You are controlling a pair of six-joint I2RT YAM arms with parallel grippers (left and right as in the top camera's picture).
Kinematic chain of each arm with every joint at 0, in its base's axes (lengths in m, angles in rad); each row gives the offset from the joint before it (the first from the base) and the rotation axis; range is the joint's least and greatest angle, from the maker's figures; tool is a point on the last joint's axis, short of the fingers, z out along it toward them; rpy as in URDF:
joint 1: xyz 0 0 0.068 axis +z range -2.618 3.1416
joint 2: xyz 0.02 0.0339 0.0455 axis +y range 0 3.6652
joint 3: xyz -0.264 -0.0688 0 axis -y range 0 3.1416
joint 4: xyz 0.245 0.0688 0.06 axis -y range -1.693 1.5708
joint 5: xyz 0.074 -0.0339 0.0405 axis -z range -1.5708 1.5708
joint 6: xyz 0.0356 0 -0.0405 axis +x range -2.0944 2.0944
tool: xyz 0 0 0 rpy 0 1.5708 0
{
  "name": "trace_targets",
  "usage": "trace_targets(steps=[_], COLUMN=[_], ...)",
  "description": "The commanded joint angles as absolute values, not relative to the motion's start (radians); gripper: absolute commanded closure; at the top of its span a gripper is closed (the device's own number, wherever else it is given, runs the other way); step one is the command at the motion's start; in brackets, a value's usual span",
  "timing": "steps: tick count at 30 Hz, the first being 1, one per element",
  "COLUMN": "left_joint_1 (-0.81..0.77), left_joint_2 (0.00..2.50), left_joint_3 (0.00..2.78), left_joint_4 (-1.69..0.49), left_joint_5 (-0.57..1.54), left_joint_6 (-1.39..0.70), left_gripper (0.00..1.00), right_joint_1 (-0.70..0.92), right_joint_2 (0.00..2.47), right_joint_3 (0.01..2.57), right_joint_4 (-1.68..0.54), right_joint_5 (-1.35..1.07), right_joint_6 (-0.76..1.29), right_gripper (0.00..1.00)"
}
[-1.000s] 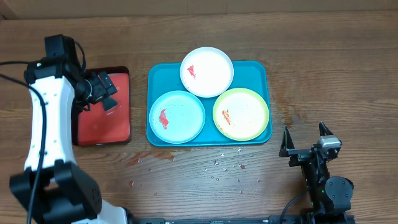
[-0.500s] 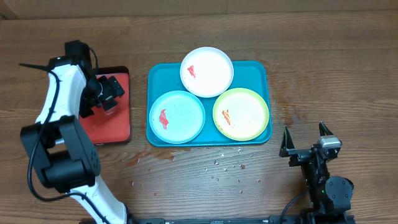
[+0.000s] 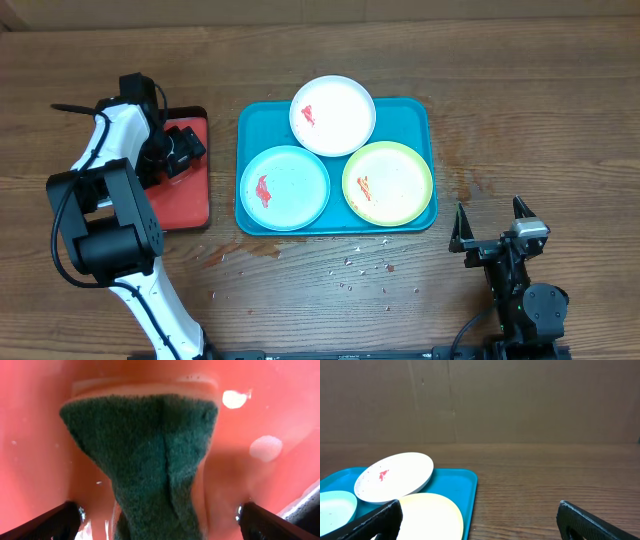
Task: Clean dirty plates on tray and stack at the side
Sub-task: 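Lower the left gripper and grasp the green sponge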
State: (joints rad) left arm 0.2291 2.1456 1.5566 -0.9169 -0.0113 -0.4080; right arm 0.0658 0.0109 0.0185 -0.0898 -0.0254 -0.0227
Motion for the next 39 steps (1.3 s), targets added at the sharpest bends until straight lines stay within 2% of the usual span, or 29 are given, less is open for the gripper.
trace_targets(steps=[1, 2, 4, 7, 8, 12, 13, 14, 15, 16, 30, 31, 32, 33, 36, 39], left_joint_1=[0.226, 0.226, 0.226, 0.226, 0.226, 0.226, 0.226, 0.226, 0.226, 0.226, 0.226, 0.226, 0.226, 0.226, 0.226, 0.226], left_joint_2=[2.198, 2.203, 2.211, 2.217, 2.217, 2.217, 2.217, 2.217, 2.217, 2.217, 2.217, 2.217, 2.217, 2.217, 2.217, 2.217], left_joint_3=[1.573, 1.573, 1.573, 1.573, 1.573, 1.573, 1.573, 1.573, 1.573, 1.573, 1.573, 1.573, 1.573, 1.573, 1.573, 1.573], left_joint_4=[-0.907, -0.907, -0.908, -0.912, -0.912, -0.915, -0.915, -0.912, -0.909, -0.902, -0.748, -0.745, -0.743, -0.741, -0.745, -0.759], left_joint_5=[-0.018, -0.018, -0.018, -0.018, -0.018, -0.018, -0.018, -0.018, -0.018, -0.019, -0.138, -0.138, -0.138, -0.138, -0.138, -0.138], left_joint_6=[-0.419, -0.419, -0.419, -0.419, -0.419, -0.419, -0.419, -0.419, -0.419, -0.419, -0.419, -0.419, -0.419, -0.419, -0.419, -0.419], left_gripper=[0.16, 0.36, 0.62, 0.93, 0.96, 0.96, 0.92, 0.7, 0.4, 0.0, 0.01, 0.11, 0.28, 0.54, 0.96, 0.95], right_joint_1=[0.065, 0.065, 0.065, 0.065, 0.065, 0.065, 0.065, 0.065, 0.065, 0.065, 0.065, 0.065, 0.065, 0.065, 0.065, 0.065], right_joint_2=[0.003, 0.003, 0.003, 0.003, 0.003, 0.003, 0.003, 0.003, 0.003, 0.003, 0.003, 0.003, 0.003, 0.003, 0.003, 0.003], right_joint_3=[0.008, 0.008, 0.008, 0.008, 0.008, 0.008, 0.008, 0.008, 0.008, 0.008, 0.008, 0.008, 0.008, 0.008, 0.008, 0.008], right_joint_4=[-0.084, -0.084, -0.084, -0.084, -0.084, -0.084, -0.084, -0.084, -0.084, -0.084, -0.084, -0.084, -0.084, -0.084, -0.084, -0.084], right_joint_5=[-0.02, -0.02, -0.02, -0.02, -0.02, -0.02, -0.02, -0.02, -0.02, -0.02, -0.02, -0.02, -0.02, -0.02, -0.02, -0.02], right_joint_6=[-0.023, -0.023, -0.023, -0.023, -0.023, -0.023, -0.023, -0.023, -0.023, -0.023, -0.023, -0.023, -0.023, -0.023, -0.023, -0.023], right_gripper=[0.0, 0.0, 0.0, 0.0, 0.0, 0.0, 0.0, 0.0, 0.0, 0.0, 0.0, 0.0, 0.0, 0.0, 0.0, 0.0])
